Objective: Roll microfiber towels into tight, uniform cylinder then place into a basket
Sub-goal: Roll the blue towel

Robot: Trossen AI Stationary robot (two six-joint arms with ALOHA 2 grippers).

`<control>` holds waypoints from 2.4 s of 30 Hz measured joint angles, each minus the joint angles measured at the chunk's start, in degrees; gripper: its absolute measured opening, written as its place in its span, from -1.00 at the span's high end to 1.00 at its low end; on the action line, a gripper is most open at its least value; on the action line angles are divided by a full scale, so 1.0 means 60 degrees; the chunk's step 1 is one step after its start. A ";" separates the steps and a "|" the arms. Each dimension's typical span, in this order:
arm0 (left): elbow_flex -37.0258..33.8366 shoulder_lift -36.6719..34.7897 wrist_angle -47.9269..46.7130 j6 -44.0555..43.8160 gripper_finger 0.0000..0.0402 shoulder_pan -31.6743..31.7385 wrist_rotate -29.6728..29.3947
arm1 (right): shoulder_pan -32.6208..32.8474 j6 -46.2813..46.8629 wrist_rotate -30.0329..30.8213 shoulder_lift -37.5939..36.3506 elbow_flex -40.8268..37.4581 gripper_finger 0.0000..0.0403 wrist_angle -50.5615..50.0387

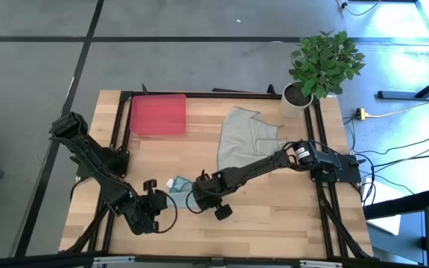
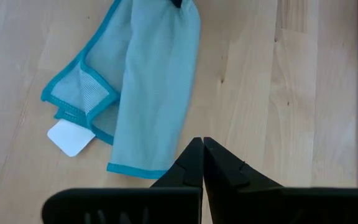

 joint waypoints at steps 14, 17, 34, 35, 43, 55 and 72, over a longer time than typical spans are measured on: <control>0.0000 0.0000 -0.0004 0.0007 1.00 0.0000 0.0004 | -0.0076 0.0061 -0.0371 0.0009 0.0015 0.53 0.0221; 0.0000 0.0000 -0.0007 0.0007 1.00 0.0000 0.0004 | -0.0076 -0.0017 -0.0276 0.0059 0.0348 0.40 -0.0114; 0.0000 0.0000 -0.0010 0.0007 1.00 0.0000 0.0010 | -0.0757 0.0019 -0.0054 0.0080 0.1691 0.31 -0.0926; 0.0000 0.0000 -0.0010 0.0007 1.00 0.0000 0.0011 | -0.0822 0.0020 -0.0037 0.0080 0.1538 0.31 -0.0844; 0.0000 0.0000 -0.0047 0.0007 1.00 0.0000 0.0011 | -0.1088 -0.0002 -0.0767 0.0077 0.0729 0.30 -0.0018; 0.0000 0.0000 -0.0108 0.0011 1.00 0.0000 0.0008 | -0.1086 -0.0231 -0.0582 0.0069 0.0740 0.64 -0.0071; 0.0000 0.0000 -0.0109 0.0011 1.00 0.0000 0.0011 | -0.0895 -0.0457 -0.0535 0.0055 0.1370 0.96 -0.0579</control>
